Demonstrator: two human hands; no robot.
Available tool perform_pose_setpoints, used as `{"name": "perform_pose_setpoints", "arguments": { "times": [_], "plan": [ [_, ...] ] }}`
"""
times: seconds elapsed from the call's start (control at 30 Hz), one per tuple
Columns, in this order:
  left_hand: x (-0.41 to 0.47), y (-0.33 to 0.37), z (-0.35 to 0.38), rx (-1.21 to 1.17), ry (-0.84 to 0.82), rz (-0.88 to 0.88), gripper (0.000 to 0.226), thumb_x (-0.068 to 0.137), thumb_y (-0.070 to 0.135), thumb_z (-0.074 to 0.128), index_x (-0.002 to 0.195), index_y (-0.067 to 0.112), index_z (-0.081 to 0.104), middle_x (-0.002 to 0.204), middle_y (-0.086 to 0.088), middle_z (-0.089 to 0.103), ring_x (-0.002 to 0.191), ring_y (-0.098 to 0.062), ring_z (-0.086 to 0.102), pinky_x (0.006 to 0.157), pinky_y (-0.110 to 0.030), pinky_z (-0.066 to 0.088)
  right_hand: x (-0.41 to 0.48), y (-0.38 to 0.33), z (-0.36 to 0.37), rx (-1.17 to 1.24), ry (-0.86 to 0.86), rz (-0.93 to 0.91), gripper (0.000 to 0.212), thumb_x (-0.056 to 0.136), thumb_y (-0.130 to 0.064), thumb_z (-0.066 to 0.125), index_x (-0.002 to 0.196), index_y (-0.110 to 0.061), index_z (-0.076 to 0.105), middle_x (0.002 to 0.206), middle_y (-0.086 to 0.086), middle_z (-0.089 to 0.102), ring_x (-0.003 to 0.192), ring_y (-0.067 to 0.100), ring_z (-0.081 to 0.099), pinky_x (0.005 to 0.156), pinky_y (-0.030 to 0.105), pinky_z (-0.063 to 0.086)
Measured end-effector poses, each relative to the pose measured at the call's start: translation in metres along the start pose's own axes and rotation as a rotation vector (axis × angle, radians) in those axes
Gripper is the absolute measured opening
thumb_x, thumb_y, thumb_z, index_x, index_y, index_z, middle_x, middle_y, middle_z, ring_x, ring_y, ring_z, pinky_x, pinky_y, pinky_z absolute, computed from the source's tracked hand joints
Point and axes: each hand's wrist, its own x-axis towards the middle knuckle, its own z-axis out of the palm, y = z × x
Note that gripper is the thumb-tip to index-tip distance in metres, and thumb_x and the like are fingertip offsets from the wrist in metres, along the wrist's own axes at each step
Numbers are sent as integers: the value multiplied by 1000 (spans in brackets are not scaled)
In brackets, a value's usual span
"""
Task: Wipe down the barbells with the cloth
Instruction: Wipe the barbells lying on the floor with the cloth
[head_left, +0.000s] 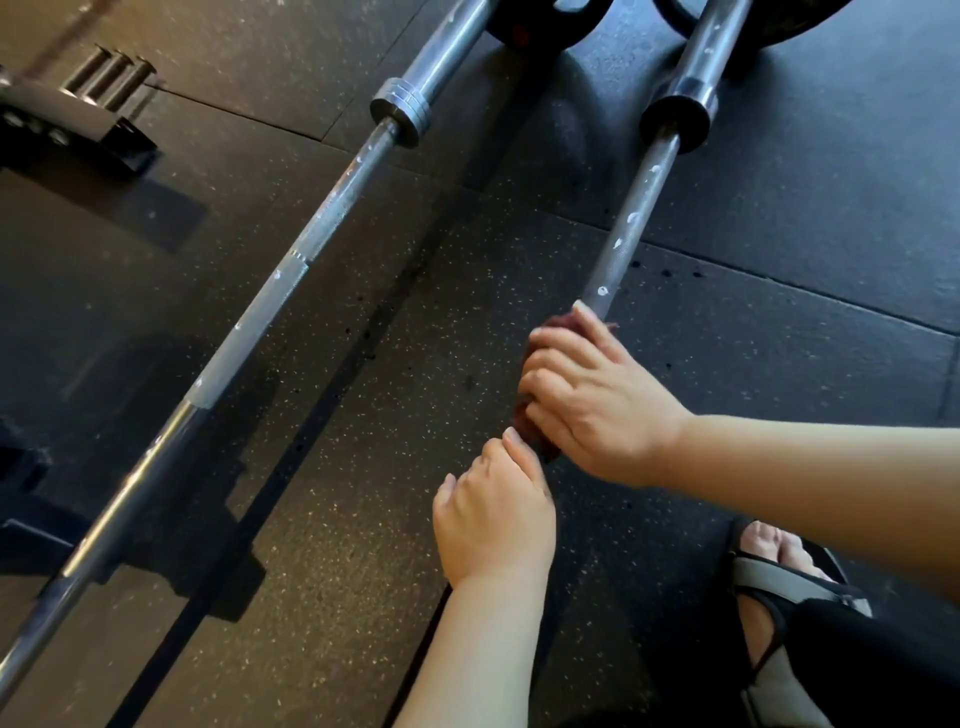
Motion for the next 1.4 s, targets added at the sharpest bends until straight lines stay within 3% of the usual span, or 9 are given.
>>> {"name": "perform_pose_setpoints", "arguments": {
  "times": [0.13,0.3,0.43,0.53,0.83,1.0,1.13,1.27,1.4],
  "plan": [
    [0,-1,5,-23,8,-12,70,102,43,-1,100,22,65,87,3,72,83,-13,69,100,-42,50,2,18,-4,19,-90,-168,44,109,-45,30,125,-22,64,127,-3,64,140,25,44,128,49,9],
    [1,1,7,13,43,15,76,100,44,-9,101,25,64,88,6,72,90,-9,69,120,-42,31,0,7,-3,108,4,42,43,108,-41,33,120,-19,68,126,-1,63,141,27,41,128,47,4],
    [3,1,4,-15,2,34,59,104,41,2,108,27,59,104,8,70,106,-9,64,121,-38,27,0,-1,-2,129,-2,-151,40,108,-41,39,115,-21,72,121,-3,67,128,23,53,123,43,24],
    [6,2,0,3,-11,39,61,102,42,3,108,24,62,103,6,70,105,-11,65,122,-40,27,6,16,-9,63,70,-94,41,104,-49,46,104,-18,71,127,4,60,126,26,50,114,41,34],
    [9,5,1,-64,10,82,54,103,41,9,105,24,61,101,5,70,98,-12,66,102,-38,48,-11,1,7,75,-33,-63,42,111,-41,29,132,-24,60,135,-3,58,152,30,26,128,49,1],
    [10,8,7,14,61,51,63,104,40,3,99,25,64,92,6,71,94,-11,68,110,-40,44,15,17,0,6,-14,-120,39,110,-40,31,98,-21,63,100,-5,63,114,24,55,124,42,22],
    [14,7,11,12,105,77,63,103,42,5,93,22,64,84,4,71,87,-14,69,106,-42,46,42,15,-12,-60,-58,-30,41,106,-41,32,81,-23,58,80,-7,63,82,23,58,95,42,46],
    [13,10,10,2,103,88,54,105,39,13,88,26,62,77,7,68,79,-13,69,99,-43,52,23,8,-7,-20,-19,20,37,106,-41,34,116,-23,65,117,-1,63,121,24,55,122,47,27],
    [16,13,0,12,-42,86,47,101,41,1,93,33,46,89,6,68,91,-10,65,110,-39,41,6,5,2,63,-4,-43,34,110,-37,36,109,-20,65,116,-1,62,131,24,50,127,46,15]
  ]
}}
